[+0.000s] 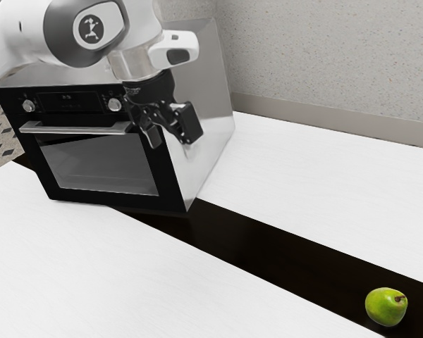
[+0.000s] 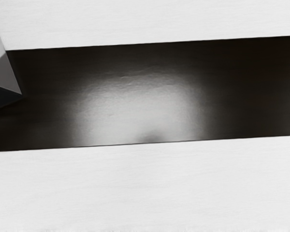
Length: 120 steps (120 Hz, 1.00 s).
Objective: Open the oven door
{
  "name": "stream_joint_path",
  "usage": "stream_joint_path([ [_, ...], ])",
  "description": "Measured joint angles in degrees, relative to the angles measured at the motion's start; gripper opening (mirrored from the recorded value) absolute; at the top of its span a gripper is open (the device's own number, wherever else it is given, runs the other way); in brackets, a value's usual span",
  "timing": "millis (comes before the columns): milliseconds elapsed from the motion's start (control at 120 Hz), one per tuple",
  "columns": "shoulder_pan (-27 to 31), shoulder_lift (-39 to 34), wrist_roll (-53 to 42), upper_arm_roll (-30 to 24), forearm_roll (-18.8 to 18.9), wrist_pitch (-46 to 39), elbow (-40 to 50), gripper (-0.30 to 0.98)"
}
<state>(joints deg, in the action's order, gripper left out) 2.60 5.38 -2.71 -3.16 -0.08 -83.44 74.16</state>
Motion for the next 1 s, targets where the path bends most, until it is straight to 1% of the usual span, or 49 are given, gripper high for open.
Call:
stream_joint_path([
  [217,0.01,0.09,-1.17,0.05,-0.1,1.06,-0.16,0.69],
  [267,-0.13,-3.37,-1.89,0.59,-0.24,1.27,-1.72,0.69],
  [317,-3.08,-8.08,-5.07,4.15,-0.21,1.22,-4.75,0.69],
  [350,-3.81,-10.12,-7.68,5.61,1.47,1.13,-5.64,0.68],
  [417,-0.87,-11.19,-12.5,6.61,8.33,-0.12,-6.31,0.68],
  [450,0.21,-14.33,-14.85,6.84,10.72,-2.75,-0.37,0.68],
  [483,0.18,-19.43,-17.22,7.47,12.57,-6.74,8.52,0.68],
  [550,0.09,-31.02,-22.75,10.56,14.57,-17.08,27.55,0.69],
  [575,-0.02,-34.46,-25.14,12.76,14.15,-20.76,32.51,0.69],
  [608,-0.55,-36.92,-28.45,15.89,12.69,-25.13,36.37,0.69],
  [650,-2.39,-38.14,-32.79,19.85,10.29,-29.74,38.62,0.69],
  [692,-3.52,-37.35,-36.9,22.2,8.59,-33.53,39.13,0.69],
  [767,-4.28,-35.02,-43.69,23.75,6.75,-38.66,38.71,0.69],
  [850,-4.58,-34.09,-50.7,25.39,5.53,-42.57,38.8,0.69],
  [933,-5.23,-33.04,-57.26,27.52,4.93,-45.0,38.73,0.69],
  [1000,-5.36,-29.96,-62.01,28.14,4.93,-45.18,36.99,0.69],
])
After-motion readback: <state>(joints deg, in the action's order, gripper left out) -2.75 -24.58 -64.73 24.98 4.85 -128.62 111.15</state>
